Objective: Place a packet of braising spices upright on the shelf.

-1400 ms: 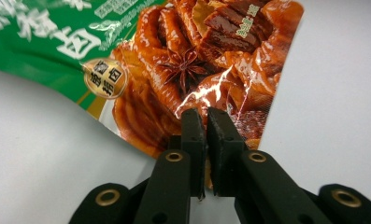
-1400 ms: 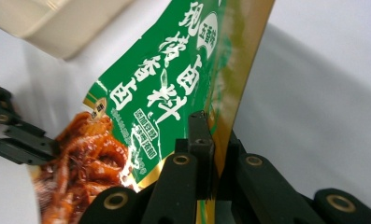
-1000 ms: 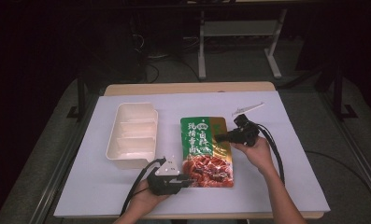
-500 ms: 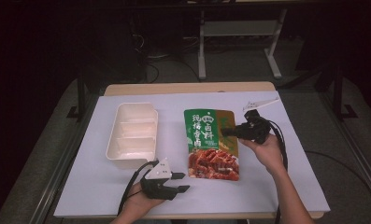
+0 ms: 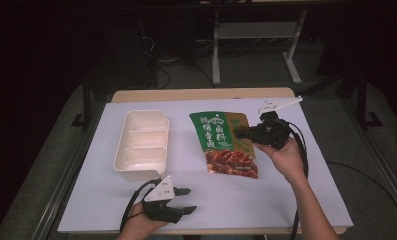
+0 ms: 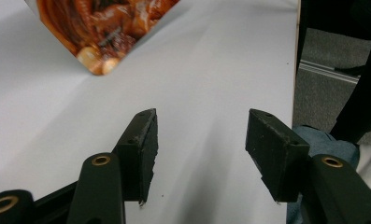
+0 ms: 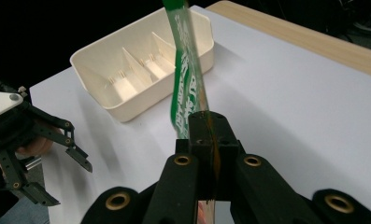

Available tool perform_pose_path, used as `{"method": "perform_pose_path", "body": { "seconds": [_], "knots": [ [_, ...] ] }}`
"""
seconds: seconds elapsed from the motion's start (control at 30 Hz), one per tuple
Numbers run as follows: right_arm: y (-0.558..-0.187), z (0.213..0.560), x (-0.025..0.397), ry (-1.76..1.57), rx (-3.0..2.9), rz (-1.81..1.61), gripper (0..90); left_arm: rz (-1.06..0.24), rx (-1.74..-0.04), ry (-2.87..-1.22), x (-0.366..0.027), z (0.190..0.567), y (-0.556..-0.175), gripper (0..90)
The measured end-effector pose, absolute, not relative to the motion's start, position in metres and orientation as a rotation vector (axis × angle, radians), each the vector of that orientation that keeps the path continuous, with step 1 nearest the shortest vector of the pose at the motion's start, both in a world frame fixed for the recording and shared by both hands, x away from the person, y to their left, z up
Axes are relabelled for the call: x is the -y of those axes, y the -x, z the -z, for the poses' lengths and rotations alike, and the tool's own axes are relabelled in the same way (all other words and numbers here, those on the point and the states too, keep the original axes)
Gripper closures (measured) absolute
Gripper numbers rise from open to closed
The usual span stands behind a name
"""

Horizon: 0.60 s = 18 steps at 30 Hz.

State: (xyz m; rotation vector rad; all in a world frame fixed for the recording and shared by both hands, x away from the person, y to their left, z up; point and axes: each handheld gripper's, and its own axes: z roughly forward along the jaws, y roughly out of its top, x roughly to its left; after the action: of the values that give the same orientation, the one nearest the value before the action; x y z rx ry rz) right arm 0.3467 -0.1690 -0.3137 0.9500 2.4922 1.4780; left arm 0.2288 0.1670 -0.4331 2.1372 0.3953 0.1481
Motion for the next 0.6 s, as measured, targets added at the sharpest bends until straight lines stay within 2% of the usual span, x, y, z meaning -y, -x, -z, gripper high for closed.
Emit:
{"method": "perform_pose_path", "body": {
  "seconds": [0.6],
  "knots": [
    [-0.352, 0.279, 0.143, -0.850, -2.446, -1.529, 89.8, -0.129, -0.374, -2.132, -0.165, 0.438, -0.226, 40.3]
  ]
}}
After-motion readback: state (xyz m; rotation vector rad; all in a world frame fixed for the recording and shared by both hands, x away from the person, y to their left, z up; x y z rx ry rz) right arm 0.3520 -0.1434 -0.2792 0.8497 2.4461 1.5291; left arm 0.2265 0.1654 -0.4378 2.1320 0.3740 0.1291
